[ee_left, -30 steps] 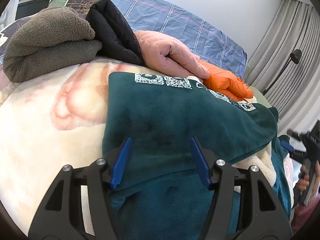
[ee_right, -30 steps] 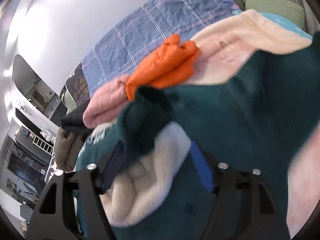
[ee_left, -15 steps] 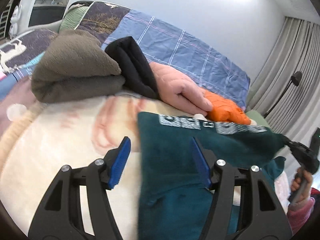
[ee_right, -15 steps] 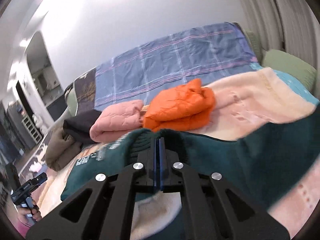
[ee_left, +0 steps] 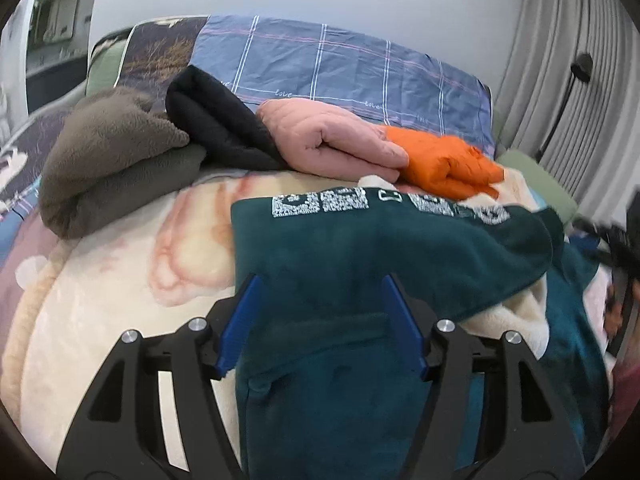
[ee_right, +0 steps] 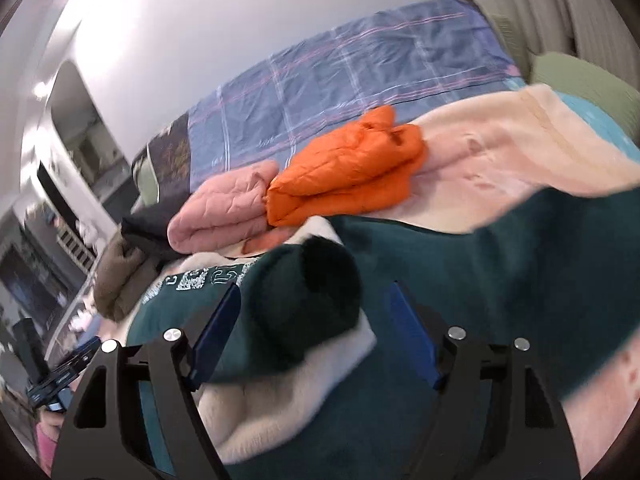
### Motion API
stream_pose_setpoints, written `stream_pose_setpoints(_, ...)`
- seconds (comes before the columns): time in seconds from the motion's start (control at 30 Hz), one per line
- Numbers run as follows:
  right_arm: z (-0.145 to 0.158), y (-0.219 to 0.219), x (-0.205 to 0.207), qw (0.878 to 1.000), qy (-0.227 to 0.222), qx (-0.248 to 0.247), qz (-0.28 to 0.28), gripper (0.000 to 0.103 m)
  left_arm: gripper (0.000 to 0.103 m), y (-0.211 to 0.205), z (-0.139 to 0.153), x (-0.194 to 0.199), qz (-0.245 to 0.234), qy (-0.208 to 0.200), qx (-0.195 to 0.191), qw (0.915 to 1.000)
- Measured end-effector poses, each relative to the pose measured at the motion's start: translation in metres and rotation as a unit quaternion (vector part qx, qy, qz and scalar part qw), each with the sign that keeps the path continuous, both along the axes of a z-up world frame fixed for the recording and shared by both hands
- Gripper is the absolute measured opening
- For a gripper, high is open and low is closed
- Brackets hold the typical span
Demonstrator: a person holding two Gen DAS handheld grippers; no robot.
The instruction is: Fold large clothes
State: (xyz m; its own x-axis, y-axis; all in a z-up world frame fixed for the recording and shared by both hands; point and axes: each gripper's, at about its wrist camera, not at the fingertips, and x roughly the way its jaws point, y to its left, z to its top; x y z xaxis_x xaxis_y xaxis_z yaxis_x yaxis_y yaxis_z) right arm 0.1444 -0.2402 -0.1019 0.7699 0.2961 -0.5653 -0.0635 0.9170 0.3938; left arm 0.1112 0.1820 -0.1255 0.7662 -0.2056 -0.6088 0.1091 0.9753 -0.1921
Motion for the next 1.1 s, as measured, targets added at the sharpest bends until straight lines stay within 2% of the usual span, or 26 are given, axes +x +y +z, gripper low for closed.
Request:
stream_pose_setpoints(0.03, -0.004, 0.011, 0.016, 1.000, 0.016, -0.013, 0.018, 0.074, 0.067, 0.000, -0.001, -0.002, 0.000, 0.002, 0.004, 1.0000)
stream_pose_setpoints(0.07, -0.009, 0.020, 0.030, 0.999, 0.036, -0.026, 0.032, 0.036, 0.067, 0.000, -0.002, -0.004, 0.002, 0.004, 0.005, 1.0000)
stream_pose_setpoints(0.1, -0.012, 0.026, 0.039, 0.997, 0.051, -0.045, 0.030, 0.010, 0.067, 0.003, -0.004, -0.005, 0.009, 0.009, 0.004, 0.9999)
stream_pose_setpoints(0.13, -0.011, 0.028, 0.043, 0.997, 0.061, -0.052, 0.017, 0.009, 0.067, 0.006, -0.004, -0.007, 0.018, 0.013, 0.002, 0.9998)
stream_pose_setpoints(0.17, -0.004, 0.025, 0.039, 0.998, 0.046, -0.030, 0.011, 0.007, 0.067, 0.011, -0.004, -0.009, 0.026, 0.015, -0.001, 0.9995)
stream_pose_setpoints(0.2, 0.010, 0.020, 0.029, 1.000, 0.018, -0.001, 0.014, 0.005, 0.067, 0.019, -0.002, -0.012, 0.036, 0.013, -0.008, 0.9992)
stream_pose_setpoints(0.27, 0.037, 0.016, 0.007, 0.999, -0.029, 0.016, 0.017, 0.004, 0.067, 0.028, 0.002, -0.018, 0.045, 0.006, -0.014, 0.9989)
stream_pose_setpoints(0.33, 0.057, 0.015, -0.016, 0.998, -0.059, 0.011, 0.025, 0.003, 0.067, 0.036, 0.005, -0.020, 0.053, 0.004, -0.014, 0.9985)
stream_pose_setpoints(0.4, 0.063, 0.011, -0.031, 0.998, -0.067, -0.010, 0.014, 0.000, 0.067, 0.039, 0.006, -0.019, 0.058, 0.003, -0.017, 0.9982)
stream_pose_setpoints(0.47, 0.048, 0.005, -0.037, 0.998, -0.041, -0.048, -0.013, 0.000, 0.067, 0.037, 0.005, -0.014, 0.056, 0.004, -0.026, 0.9981)
stream_pose_setpoints(0.5, 0.032, -0.002, -0.036, 0.998, -0.014, -0.059, -0.027, 0.000, 0.067, 0.033, 0.004, -0.012, 0.051, 0.005, -0.027, 0.9983)
stream_pose_setpoints(0.53, 0.020, -0.008, -0.033, 0.998, 0.005, -0.057, -0.035, 0.000, 0.067, 0.028, 0.003, -0.010, 0.045, 0.006, -0.026, 0.9986)
stream_pose_setpoints(0.6, -0.009, -0.023, -0.025, 0.998, 0.043, -0.016, -0.031, 0.000, 0.067, 0.017, -0.001, -0.004, 0.034, 0.012, -0.017, 0.9992)
stream_pose_setpoints(0.63, -0.020, -0.031, -0.024, 0.998, 0.051, 0.022, -0.020, 0.003, 0.067, 0.009, -0.003, -0.002, 0.026, 0.016, -0.007, 0.9995)
stream_pose_setpoints(0.67, -0.024, -0.035, -0.024, 0.998, 0.050, 0.037, -0.017, 0.007, 0.067, 0.004, -0.003, 0.000, 0.021, 0.017, -0.002, 0.9996)
stream_pose_setpoints(0.7, -0.022, -0.036, -0.025, 0.998, 0.042, 0.045, -0.009, 0.018, 0.067, -0.003, -0.004, 0.000, 0.012, 0.017, 0.006, 0.9998)
stream_pose_setpoints(0.73, -0.019, -0.034, -0.025, 0.998, 0.034, 0.044, -0.002, 0.052, 0.067, -0.008, -0.004, 0.000, 0.006, 0.016, 0.010, 0.9998)
stream_pose_setpoints(0.77, -0.014, -0.030, -0.024, 0.999, 0.027, 0.038, 0.003, 0.077, 0.068, -0.013, -0.004, 0.000, 0.000, 0.015, 0.018, 0.9997)
stream_pose_setpoints(0.83, -0.005, -0.018, -0.019, 1.000, 0.008, 0.021, 0.018, 0.077, 0.068, -0.017, -0.004, -0.001, -0.003, 0.013, 0.026, 0.9996)
stream_pose_setpoints(0.9, -0.005, -0.003, -0.004, 0.999, 0.017, 0.010, 0.035, 0.077, 0.068, -0.017, -0.005, -0.002, -0.003, 0.014, 0.025, 0.9996)
stream_pose_setpoints(0.93, -0.009, 0.009, 0.009, 0.998, 0.039, 0.005, 0.053, 0.077, 0.069, -0.017, -0.006, -0.001, -0.002, 0.018, 0.022, 0.9996)
stream_pose_setpoints(0.97, -0.014, 0.014, 0.016, 0.997, 0.052, 0.002, 0.062, 0.069, 0.069, -0.017, -0.007, 0.000, -0.001, 0.024, 0.019, 0.9995)
stream_pose_setpoints(1.0, -0.020, 0.023, 0.025, 0.995, 0.072, -0.001, 0.072, 0.046, 0.069, -0.018, -0.009, 0.002, -0.004, 0.029, 0.019, 0.9994)
stream_pose_setpoints(1.03, -0.024, 0.027, 0.029, 0.994, 0.083, -0.002, 0.071, 0.009, 0.070, -0.020, -0.010, 0.003, -0.008, 0.033, 0.022, 0.9992)
stream_pose_setpoints(1.07, -0.023, 0.027, 0.030, 0.994, 0.090, 0.009, 0.064, 0.008, 0.070, -0.022, -0.013, 0.005, -0.009, 0.037, 0.035, 0.9987)
stream_pose_setpoints(1.1, -0.014, 0.026, 0.022, 0.996, 0.069, 0.019, 0.055, 0.006, 0.070, -0.024, -0.015, 0.005, -0.004, 0.039, 0.050, 0.9980)
